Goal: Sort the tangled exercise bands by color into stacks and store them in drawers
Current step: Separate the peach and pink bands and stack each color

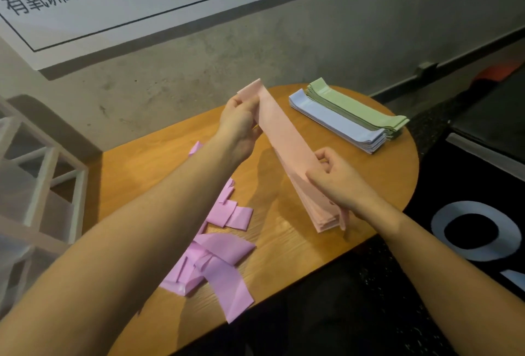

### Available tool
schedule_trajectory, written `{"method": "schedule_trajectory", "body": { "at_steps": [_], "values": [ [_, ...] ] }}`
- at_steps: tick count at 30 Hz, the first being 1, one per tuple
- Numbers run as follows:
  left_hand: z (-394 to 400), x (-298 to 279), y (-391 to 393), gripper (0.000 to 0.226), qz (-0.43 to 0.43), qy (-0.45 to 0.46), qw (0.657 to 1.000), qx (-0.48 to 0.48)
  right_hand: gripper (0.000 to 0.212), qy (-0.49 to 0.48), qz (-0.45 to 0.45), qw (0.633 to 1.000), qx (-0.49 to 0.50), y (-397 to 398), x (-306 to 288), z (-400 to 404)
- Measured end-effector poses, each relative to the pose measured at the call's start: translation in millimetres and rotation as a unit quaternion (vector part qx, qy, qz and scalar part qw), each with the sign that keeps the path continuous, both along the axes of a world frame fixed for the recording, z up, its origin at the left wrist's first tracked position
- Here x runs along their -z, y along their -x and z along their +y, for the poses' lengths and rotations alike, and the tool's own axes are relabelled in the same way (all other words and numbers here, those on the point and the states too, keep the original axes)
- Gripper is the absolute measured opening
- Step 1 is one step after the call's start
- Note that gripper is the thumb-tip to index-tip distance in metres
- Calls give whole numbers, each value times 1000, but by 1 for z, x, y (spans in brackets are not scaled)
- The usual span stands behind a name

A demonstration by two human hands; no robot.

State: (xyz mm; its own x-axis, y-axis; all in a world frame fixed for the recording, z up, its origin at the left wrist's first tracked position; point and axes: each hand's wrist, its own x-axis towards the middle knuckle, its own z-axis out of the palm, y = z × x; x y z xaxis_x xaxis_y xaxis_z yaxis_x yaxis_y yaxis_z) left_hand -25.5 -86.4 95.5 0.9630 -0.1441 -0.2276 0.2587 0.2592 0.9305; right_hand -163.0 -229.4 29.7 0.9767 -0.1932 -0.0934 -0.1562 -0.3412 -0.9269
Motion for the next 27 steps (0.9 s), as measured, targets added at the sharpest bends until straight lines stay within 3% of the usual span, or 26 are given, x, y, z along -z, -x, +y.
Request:
{"method": "schedule_trajectory", "body": {
  "at_steps": [10, 18, 23, 27],
  "values": [
    [-29, 48, -57, 14, -47, -209, 976, 24, 34, 63, 38, 997, 27, 1, 29, -31],
    [-40, 87, -98, 20, -151, -415, 893, 91, 53, 120, 101, 988, -7, -9, 48, -24],
    [-37, 112, -114, 19, -170, -512, 833, 122, 56, 246, 146, 958, -32, -12, 56, -25],
    [-35, 120, -116, 20, -150, -516, 827, 168, 54, 305, 156, 939, -27, -8, 61, -25]
  ]
}}
